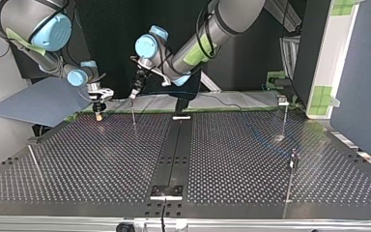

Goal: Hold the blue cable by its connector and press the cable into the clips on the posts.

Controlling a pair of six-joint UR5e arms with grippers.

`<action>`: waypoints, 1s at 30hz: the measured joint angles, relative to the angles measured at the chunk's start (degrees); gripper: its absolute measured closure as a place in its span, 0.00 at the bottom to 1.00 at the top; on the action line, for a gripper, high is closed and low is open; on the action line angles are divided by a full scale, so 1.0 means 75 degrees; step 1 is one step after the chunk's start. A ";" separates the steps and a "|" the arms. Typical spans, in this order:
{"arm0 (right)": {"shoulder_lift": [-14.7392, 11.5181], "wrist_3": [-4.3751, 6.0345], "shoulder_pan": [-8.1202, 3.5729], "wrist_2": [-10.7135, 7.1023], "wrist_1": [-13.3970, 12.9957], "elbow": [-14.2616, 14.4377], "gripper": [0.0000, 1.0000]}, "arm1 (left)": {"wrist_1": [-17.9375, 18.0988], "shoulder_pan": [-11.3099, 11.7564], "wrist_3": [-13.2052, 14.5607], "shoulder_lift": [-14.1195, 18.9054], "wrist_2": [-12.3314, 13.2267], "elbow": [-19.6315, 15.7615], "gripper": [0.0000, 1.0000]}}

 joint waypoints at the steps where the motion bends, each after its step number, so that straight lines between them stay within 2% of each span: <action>1: 0.0001 0.0005 0.0001 -0.0003 0.0001 0.0000 1.00 | -0.0063 0.0000 -0.0010 0.0065 0.0005 -0.0066 0.02; 5: 0.0001 0.0010 0.0013 -0.0004 0.0009 0.0001 1.00 | -0.0331 -0.0008 -0.0051 0.0349 0.0055 -0.0351 0.02; 8: 0.0002 0.0012 0.0027 -0.0006 0.0011 0.0003 1.00 | -0.0353 0.0023 -0.0189 0.0577 0.0056 -0.0579 0.02; 17: 0.0004 0.0012 0.0070 -0.0014 0.0012 0.0000 1.00 | 0.0127 0.0112 -0.0746 0.1170 0.0021 -0.1171 0.02; 24: 0.0004 0.0013 0.0073 -0.0015 0.0019 0.0001 1.00 | 0.0613 0.0134 -0.1233 0.1658 -0.0217 -0.1658 0.02; 30: 0.0001 0.0013 0.0074 -0.0015 0.0023 0.0003 1.00 | 0.1008 0.0137 -0.1566 0.2066 -0.0254 -0.2069 0.02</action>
